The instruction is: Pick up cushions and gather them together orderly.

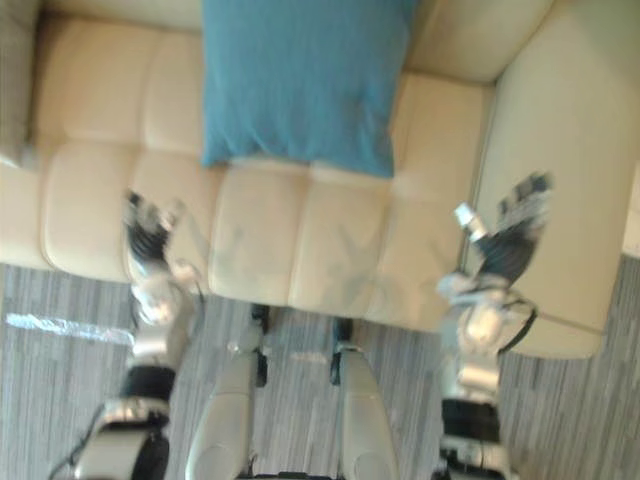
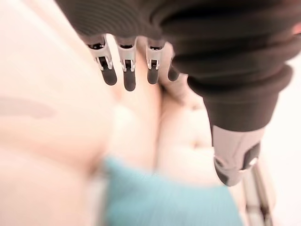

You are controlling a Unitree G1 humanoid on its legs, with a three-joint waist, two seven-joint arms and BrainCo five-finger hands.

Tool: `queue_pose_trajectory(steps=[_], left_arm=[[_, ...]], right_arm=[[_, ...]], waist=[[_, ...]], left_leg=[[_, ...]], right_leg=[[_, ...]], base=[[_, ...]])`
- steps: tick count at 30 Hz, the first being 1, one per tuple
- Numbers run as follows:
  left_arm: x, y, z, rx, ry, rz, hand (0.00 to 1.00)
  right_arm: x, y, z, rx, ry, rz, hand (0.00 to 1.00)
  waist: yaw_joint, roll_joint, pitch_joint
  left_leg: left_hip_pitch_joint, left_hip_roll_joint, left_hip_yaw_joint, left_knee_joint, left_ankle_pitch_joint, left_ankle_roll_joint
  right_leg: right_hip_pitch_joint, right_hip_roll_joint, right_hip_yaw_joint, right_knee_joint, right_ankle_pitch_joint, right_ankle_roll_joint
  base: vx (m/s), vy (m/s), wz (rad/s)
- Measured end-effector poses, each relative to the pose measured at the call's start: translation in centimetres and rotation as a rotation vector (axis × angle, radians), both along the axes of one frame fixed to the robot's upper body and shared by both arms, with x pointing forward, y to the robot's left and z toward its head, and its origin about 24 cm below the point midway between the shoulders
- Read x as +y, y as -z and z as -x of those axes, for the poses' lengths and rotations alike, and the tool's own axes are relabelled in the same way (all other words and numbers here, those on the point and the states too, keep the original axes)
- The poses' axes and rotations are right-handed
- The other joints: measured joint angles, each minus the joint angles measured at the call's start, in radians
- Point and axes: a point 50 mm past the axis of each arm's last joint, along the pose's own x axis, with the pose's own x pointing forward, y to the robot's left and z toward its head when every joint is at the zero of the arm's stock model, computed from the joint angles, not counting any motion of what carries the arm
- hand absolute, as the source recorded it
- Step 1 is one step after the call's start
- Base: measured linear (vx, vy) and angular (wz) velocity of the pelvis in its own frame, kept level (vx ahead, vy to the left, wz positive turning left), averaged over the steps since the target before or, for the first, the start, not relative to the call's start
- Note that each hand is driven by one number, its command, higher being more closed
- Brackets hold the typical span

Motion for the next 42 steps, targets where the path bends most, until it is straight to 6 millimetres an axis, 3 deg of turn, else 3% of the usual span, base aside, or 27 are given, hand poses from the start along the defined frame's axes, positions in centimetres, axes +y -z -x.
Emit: queue_pose_trajectory(steps=[1,2,3,7,12,15,19,21,25,26,28,29,31,32,33,34,35,36,37,39,41,42], left_arm=[[-0.5,1.4,1.0,0.049,0.027,0.004,0.0],[-1.3,4.6,3.2,0.174,0.089,-0.002,0.0],[-1.3,5.2,3.6,0.197,0.096,0.0,0.0],[-1.3,10.7,7.7,0.45,0.156,0.022,0.0],[-0.2,15.2,11.9,0.708,0.149,0.071,0.0],[0.4,16.8,14.0,0.814,0.13,0.089,0.0],[1.0,17.9,16.1,0.903,0.11,0.113,0.0],[1.1,18.1,16.2,0.913,0.107,0.116,0.0],[1.0,18.0,15.8,0.91,0.114,0.113,0.0],[0.6,17.8,14.9,0.895,0.123,0.116,0.0],[-0.1,17.6,14.2,0.871,0.135,0.133,0.0],[-0.2,17.3,13.5,0.856,0.134,0.136,0.0],[-0.2,17.0,13.0,0.832,0.135,0.131,0.0],[0.0,16.9,13.0,0.827,0.13,0.126,0.0],[0.4,16.7,12.8,0.82,0.126,0.116,0.0],[0.5,16.6,12.6,0.814,0.123,0.112,0.0],[0.4,16.5,12.4,0.812,0.122,0.114,0.0],[-0.5,16.6,12.4,0.814,0.127,0.135,0.0],[-0.8,16.8,12.8,0.823,0.127,0.145,0.0],[-2.0,16.7,12.6,0.818,0.171,0.147,0.0],[-3.0,16.6,12.3,0.813,0.214,0.143,0.0],[-3.3,16.4,11.8,0.8,0.238,0.135,0.0]], right_arm=[[0.5,1.9,0.6,0.078,-0.017,-0.003,0.0],[1.3,6.6,2.6,0.275,-0.039,-0.044,0.0],[1.4,7.4,3.0,0.31,-0.041,-0.052,0.0],[2.5,14.6,7.5,0.668,-0.067,-0.121,0.0],[3.6,19.2,11.5,0.925,-0.085,-0.21,0.0],[3.5,20.8,13.3,1.033,-0.074,-0.238,0.0],[3.3,22.1,15.3,1.138,-0.05,-0.267,0.0],[3.4,22.4,15.2,1.156,-0.057,-0.268,0.0],[4.0,21.9,12.9,1.124,-0.101,-0.251,0.0],[4.3,21.7,12.0,1.107,-0.122,-0.236,0.0],[4.3,21.4,11.4,1.092,-0.131,-0.226,0.0],[4.8,21.2,10.8,1.078,-0.147,-0.223,0.0],[5.1,21.1,10.6,1.073,-0.168,-0.208,0.0],[5.3,21.1,10.5,1.07,-0.173,-0.204,0.0],[5.5,20.9,10.2,1.058,-0.18,-0.202,0.0],[5.6,20.8,9.9,1.049,-0.186,-0.197,0.0],[5.6,20.7,9.6,1.042,-0.188,-0.193,0.0],[5.1,20.4,8.9,1.031,-0.185,-0.176,0.0],[4.9,20.4,9.0,1.033,-0.176,-0.171,0.0],[4.5,20.3,9.1,1.03,-0.153,-0.167,0.0],[3.9,20.1,9.1,1.018,-0.131,-0.17,0.0],[3.8,20.3,9.4,1.024,-0.113,-0.186,0.0]], waist=[[0.001,-0.006,-0.017],[0.001,-0.022,-0.057],[0.001,-0.023,-0.065],[0.001,-0.018,-0.149],[0.0,0.0,-0.237],[-0.002,0.003,-0.275],[-0.001,0.002,-0.301],[-0.002,0.002,-0.301],[0.001,0.007,-0.285],[0.004,0.007,-0.281],[0.015,0.018,-0.273],[0.016,0.009,-0.266],[0.025,-0.007,-0.274],[0.033,-0.011,-0.277],[0.047,-0.031,-0.29],[0.06,-0.04,-0.295],[0.068,-0.042,-0.294],[0.072,-0.006,-0.281],[0.072,0.022,-0.288],[0.072,0.042,-0.301],[0.066,0.066,-0.287],[0.045,0.057,-0.278]], left_leg=[[0.016,-0.001,0.004,0.007,-0.01,0.002],[0.071,-0.001,0.007,0.009,-0.029,0.003],[0.079,-0.001,0.007,0.01,-0.03,0.004],[0.176,-0.004,0.017,0.006,-0.062,0.006],[0.3,-0.011,0.03,-0.052,-0.073,0.0],[0.365,-0.018,0.032,-0.102,-0.072,0.0],[0.423,-0.024,0.034,-0.142,-0.068,0.001],[0.435,-0.023,0.049,-0.15,-0.068,0.001],[0.427,0.004,0.106,-0.115,-0.084,0.01],[0.386,0.011,0.116,-0.052,-0.103,0.029],[0.36,0.034,0.118,-0.025,-0.11,0.038],[0.338,0.026,0.116,-0.001,-0.111,0.038],[0.293,0.027,0.099,0.055,-0.111,0.037],[0.274,0.027,0.098,0.07,-0.108,0.034],[0.233,0.027,0.095,0.104,-0.101,0.025],[0.189,0.03,0.092,0.141,-0.094,0.013],[0.162,0.036,0.091,0.165,-0.089,0.005],[0.142,0.074,0.079,0.172,-0.061,-0.013],[0.14,0.101,0.08,0.161,-0.039,-0.012],[0.133,0.145,0.085,0.106,0.038,-0.02],[0.139,0.173,0.085,-0.003,0.171,0.003],[0.139,0.163,0.1,-0.076,0.298,0.008]], right_leg=[[0.023,-0.001,-0.003,-0.001,-0.009,-0.001],[0.082,-0.006,-0.013,-0.002,-0.031,-0.003],[0.092,-0.008,-0.015,-0.003,-0.034,-0.005],[0.203,-0.019,-0.024,-0.034,-0.056,-0.001],[0.324,-0.029,-0.027,-0.11,-0.062,0.011],[0.388,-0.035,-0.031,-0.157,-0.06,0.016],[0.456,-0.036,-0.028,-0.219,-0.04,0.017],[0.464,-0.035,-0.016,-0.229,-0.03,0.024],[0.398,-0.018,0.002,-0.131,0.009,0.066],[0.362,-0.016,-0.001,-0.093,0.034,0.075],[0.35,-0.014,-0.004,-0.056,0.014,0.071],[0.305,-0.045,-0.015,0.156,-0.042,0.082],[0.318,-0.078,0.003,0.406,-0.087,0.128],[0.333,-0.088,0.018,0.444,-0.089,0.136],[0.374,-0.105,0.056,0.464,-0.085,0.149],[0.42,-0.119,0.086,0.416,-0.04,0.147],[0.455,-0.116,0.096,0.348,-0.038,0.161],[0.495,-0.075,0.068,0.262,-0.12,0.154],[0.521,-0.055,0.042,0.212,-0.15,0.145],[0.549,-0.019,-0.033,0.134,-0.237,0.109],[0.526,0.029,-0.075,0.143,-0.256,0.09],[0.52,0.027,-0.115,0.136,-0.254,0.085]], base=[[0.09,-0.036,0.16],[0.1,-0.034,0.17],[0.12,-0.035,0.18],[0.12,-0.012,0.04],[0.11,0.015,-0.03],[0.14,0.017,0.02],[0.14,0.008,-0.01],[0.09,0.002,-0.21],[0.0,0.007,-0.41],[-0.1,0.049,-0.2],[-0.11,0.014,-0.03],[-0.15,-0.025,0.25],[-0.19,-0.066,0.35],[-0.22,-0.158,0.13],[-0.28,-0.229,0.0],[-0.3,-0.254,-0.04],[-0.36,-0.306,-0.09],[-0.39,-0.298,-0.08],[-0.47,-0.348,-0.05],[-0.46,-0.313,0.07],[-0.45,-0.225,0.47],[-0.42,-0.123,0.62]])
